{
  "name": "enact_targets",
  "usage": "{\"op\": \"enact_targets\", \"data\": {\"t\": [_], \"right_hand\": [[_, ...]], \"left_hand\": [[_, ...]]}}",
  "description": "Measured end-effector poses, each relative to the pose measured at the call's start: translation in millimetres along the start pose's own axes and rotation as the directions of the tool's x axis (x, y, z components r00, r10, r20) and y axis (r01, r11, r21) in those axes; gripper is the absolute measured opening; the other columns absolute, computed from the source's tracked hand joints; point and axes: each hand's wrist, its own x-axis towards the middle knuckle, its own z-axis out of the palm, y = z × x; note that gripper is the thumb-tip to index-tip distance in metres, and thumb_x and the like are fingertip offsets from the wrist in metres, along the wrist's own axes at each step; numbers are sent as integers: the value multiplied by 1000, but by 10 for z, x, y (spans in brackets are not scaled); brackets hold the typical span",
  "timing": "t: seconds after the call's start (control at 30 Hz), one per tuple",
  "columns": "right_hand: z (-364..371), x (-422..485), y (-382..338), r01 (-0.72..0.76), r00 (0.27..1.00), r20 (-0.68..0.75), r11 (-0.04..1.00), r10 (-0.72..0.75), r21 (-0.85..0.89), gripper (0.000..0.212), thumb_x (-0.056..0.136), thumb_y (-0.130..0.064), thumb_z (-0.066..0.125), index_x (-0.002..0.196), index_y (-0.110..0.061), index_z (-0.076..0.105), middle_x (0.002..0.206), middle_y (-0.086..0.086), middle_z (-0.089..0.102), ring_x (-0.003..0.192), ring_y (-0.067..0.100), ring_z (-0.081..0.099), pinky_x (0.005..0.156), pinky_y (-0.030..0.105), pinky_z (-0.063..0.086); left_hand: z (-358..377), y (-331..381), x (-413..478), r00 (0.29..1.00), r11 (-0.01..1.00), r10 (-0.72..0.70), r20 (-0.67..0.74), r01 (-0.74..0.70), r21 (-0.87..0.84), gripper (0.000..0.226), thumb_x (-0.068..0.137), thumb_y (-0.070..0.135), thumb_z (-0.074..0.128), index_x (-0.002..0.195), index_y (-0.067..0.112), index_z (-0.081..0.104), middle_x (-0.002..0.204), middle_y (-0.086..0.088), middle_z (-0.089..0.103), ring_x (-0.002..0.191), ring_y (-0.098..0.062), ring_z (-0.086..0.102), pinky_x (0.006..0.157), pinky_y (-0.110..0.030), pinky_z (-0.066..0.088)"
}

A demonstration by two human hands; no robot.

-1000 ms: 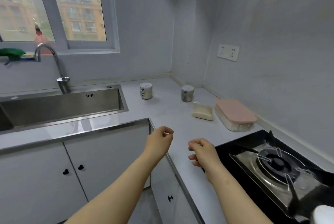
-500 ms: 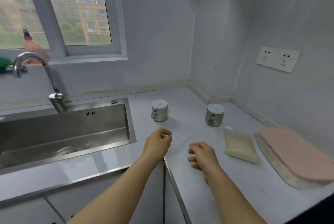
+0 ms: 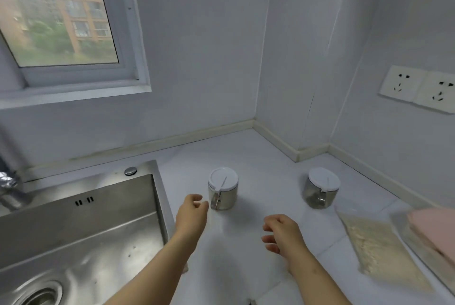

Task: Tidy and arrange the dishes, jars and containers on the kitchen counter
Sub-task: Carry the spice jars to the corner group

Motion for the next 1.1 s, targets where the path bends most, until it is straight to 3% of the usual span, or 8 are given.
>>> {"op": "enact_targets", "data": {"t": [0.07,0.2,0.37,0.47,0.6,0.77,0.93,1.1], "right_hand": [[41,147,-22,-3,999,-45,1000,4,26,9,90,-8,50,84,-9,57,84,7,55,65,19,53,54,25,44],[71,302,-22,-54,993,-103,997,60,61,11,91,-8,49,83,-10,56,85,7,55,65,18,52,54,24,43],[-26,466,-84,-54,988,-144,996,63,65,11,91,-8,49,84,-10,57,85,6,56,63,18,53,54,24,42],[-146,547,-108,-41,980,-192,995,58,94,10,90,-7,50,84,-9,57,83,7,57,63,19,53,55,26,43],[-280,656,-102,-11,954,-295,990,52,139,11,90,-6,50,81,-8,57,74,8,55,59,19,50,55,27,43],[-468,801,-149,134,877,-480,974,-32,180,13,90,-4,48,80,-6,55,63,7,44,52,19,39,55,29,37],[-616,1027,-157,205,736,-672,973,-81,107,21,88,-8,49,71,-20,47,77,5,52,69,28,49,66,35,43],[-618,1096,-22,179,712,-702,973,-25,146,16,89,-15,53,76,-18,46,86,14,55,73,30,52,65,37,42]], "left_hand": [[60,59,190,996,997,-27,91,33,-68,15,96,23,47,110,17,45,99,-2,53,85,-22,56,67,-29,47],[210,52,443,970,999,-32,240,31,8,15,97,28,45,100,16,52,91,-2,58,71,-15,56,61,-25,43],[360,78,598,929,999,-35,369,43,-14,13,97,18,44,90,13,53,80,0,58,67,-13,59,62,-24,43],[468,118,613,906,992,-69,418,108,-69,15,99,20,41,95,13,53,83,2,63,69,-12,61,64,-24,47],[578,150,694,919,982,-80,386,138,-125,19,101,18,36,89,11,49,76,-1,58,62,-15,53,63,-24,49],[676,163,801,930,974,-66,362,139,-180,26,101,15,32,78,11,44,70,-5,49,57,-16,41,68,-28,48],[668,174,966,954,992,-22,298,58,-112,26,101,13,32,81,12,49,71,-5,45,59,-15,40,69,-28,46],[706,185,1064,957,997,-12,289,34,-72,27,101,13,31,81,13,50,70,-5,45,59,-15,40,68,-28,45]]}}
